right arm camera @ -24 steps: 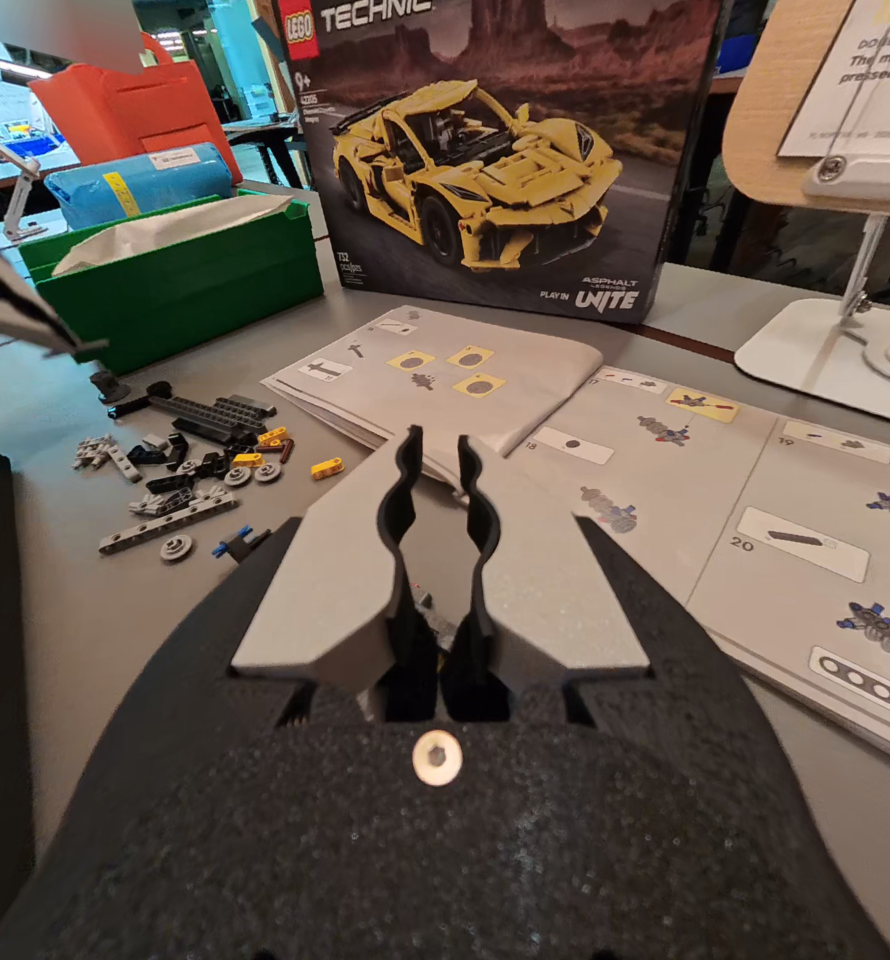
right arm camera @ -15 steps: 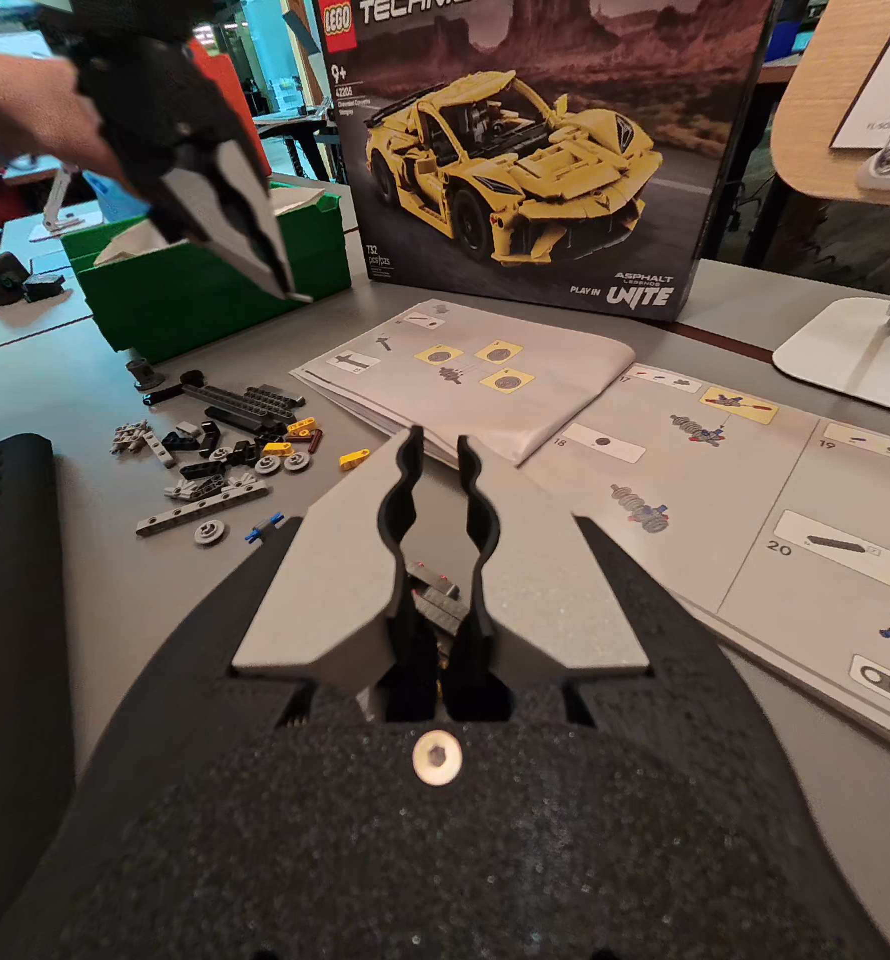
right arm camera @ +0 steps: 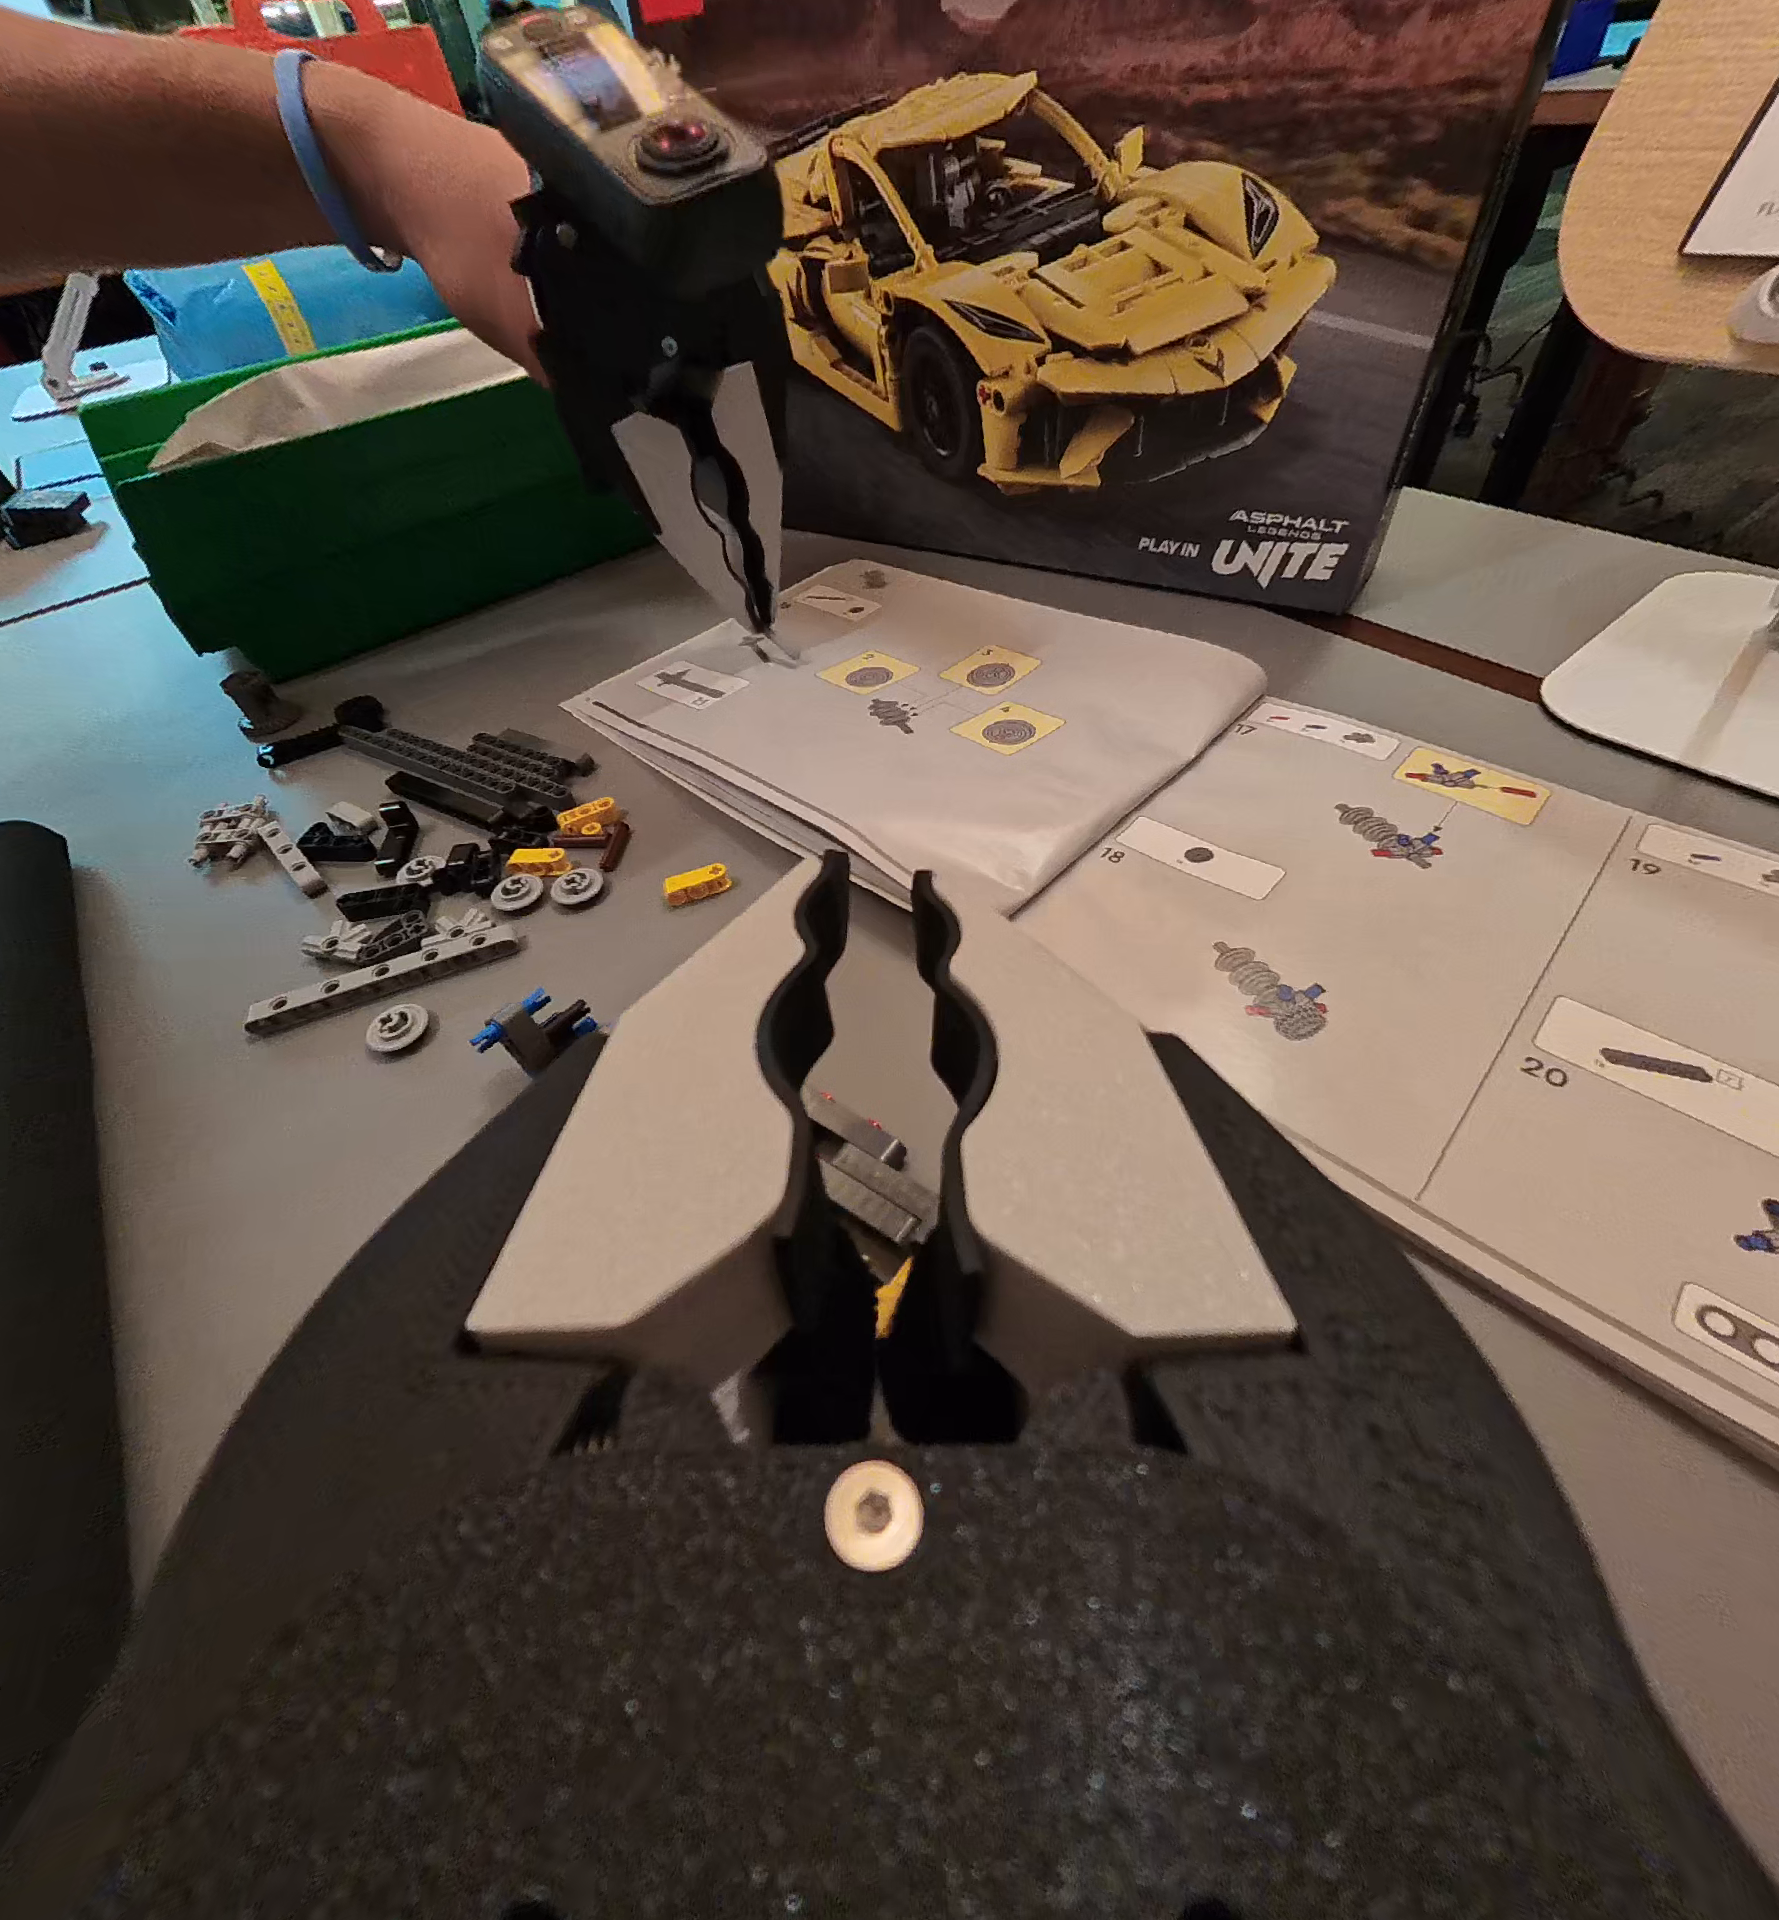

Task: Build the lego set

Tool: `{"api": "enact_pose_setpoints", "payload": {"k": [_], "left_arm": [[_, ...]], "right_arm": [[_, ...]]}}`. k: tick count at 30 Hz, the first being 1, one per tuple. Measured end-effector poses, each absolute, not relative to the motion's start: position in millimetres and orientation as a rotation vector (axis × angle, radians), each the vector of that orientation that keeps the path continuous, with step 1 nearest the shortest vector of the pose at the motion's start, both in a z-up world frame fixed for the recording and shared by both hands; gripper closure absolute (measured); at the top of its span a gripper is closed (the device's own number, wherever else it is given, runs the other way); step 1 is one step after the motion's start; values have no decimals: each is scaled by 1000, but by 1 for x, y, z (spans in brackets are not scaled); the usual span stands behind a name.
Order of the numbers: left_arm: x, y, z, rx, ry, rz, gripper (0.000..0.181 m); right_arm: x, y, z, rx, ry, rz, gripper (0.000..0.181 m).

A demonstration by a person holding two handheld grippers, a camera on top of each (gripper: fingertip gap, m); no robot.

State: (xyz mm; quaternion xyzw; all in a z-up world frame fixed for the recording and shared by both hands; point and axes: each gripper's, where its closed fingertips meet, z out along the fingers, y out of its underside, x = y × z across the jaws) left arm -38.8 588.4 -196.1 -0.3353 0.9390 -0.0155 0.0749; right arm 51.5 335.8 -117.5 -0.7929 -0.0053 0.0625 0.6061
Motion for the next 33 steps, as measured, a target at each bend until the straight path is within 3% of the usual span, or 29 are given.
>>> {"api": "enact_pose_setpoints", "payload": {"k": [10,14,33], "left_arm": [[-45,581,-198,-1030,2817,-89,179],[-64,555,-193,-1137,2915,-320,179],[-72,559,-213,-1263,2980,-290,179]], "right_arm": [[48,339,-124,-1870,-46,121,170],[49,338,-125,-1871,-39,126,170],[45,338,-128,-1889,-62,125,170]]}}
